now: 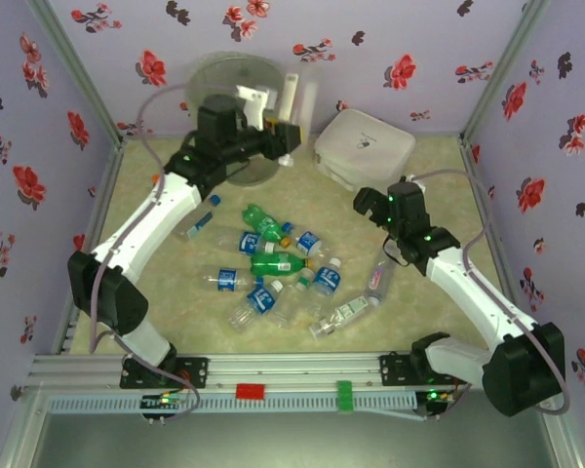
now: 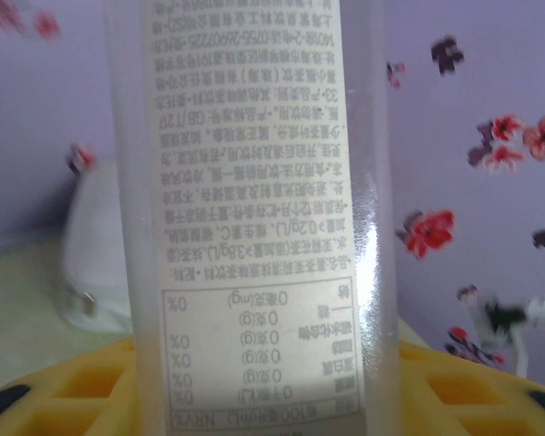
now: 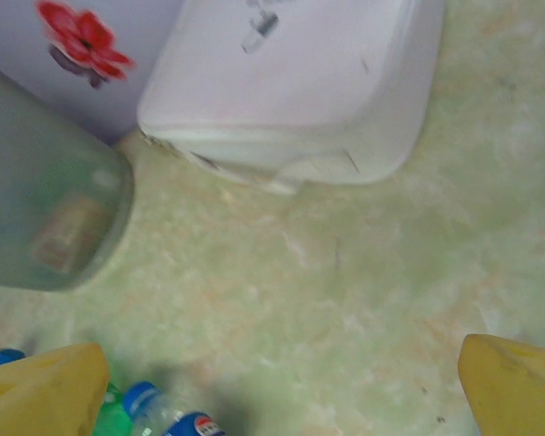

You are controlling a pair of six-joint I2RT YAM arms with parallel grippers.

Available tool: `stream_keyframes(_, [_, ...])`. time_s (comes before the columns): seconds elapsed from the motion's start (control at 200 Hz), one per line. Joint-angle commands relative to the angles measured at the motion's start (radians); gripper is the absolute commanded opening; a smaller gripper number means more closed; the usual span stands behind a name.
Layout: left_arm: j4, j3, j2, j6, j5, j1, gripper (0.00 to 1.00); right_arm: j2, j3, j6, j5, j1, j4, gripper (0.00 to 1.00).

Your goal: Put the plastic bottles in the bin

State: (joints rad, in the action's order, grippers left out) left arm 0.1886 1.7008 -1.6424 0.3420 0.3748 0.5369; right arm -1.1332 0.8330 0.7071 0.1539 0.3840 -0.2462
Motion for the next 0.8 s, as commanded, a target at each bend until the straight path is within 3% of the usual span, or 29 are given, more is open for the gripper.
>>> stream_keyframes(0.0, [0.109, 0.095, -0.012, -0.149, -0.083, -0.049, 0.27, -0.004, -0.052, 0.000, -0.055, 0.000, 0.022, 0.99])
stream_keyframes(0.2, [0.193, 0.351, -0.151, -0.254, -0.160, -0.140, 0.27, 0.004, -0.090, 0.003, -0.084, 0.008, 0.052, 1.00])
stream_keyframes(0.465, [0.389, 0.792, -0.461, -0.344, -0.242, -0.225, 0.27, 0.030, -0.072, -0.033, -0.044, 0.010, 0.004, 1.00])
stream_keyframes(0.795, [0.420, 0.821, -0.606, -0.325, -0.306, -0.263, 0.29, 0.062, -0.083, -0.047, -0.029, 0.010, -0.007, 1.00])
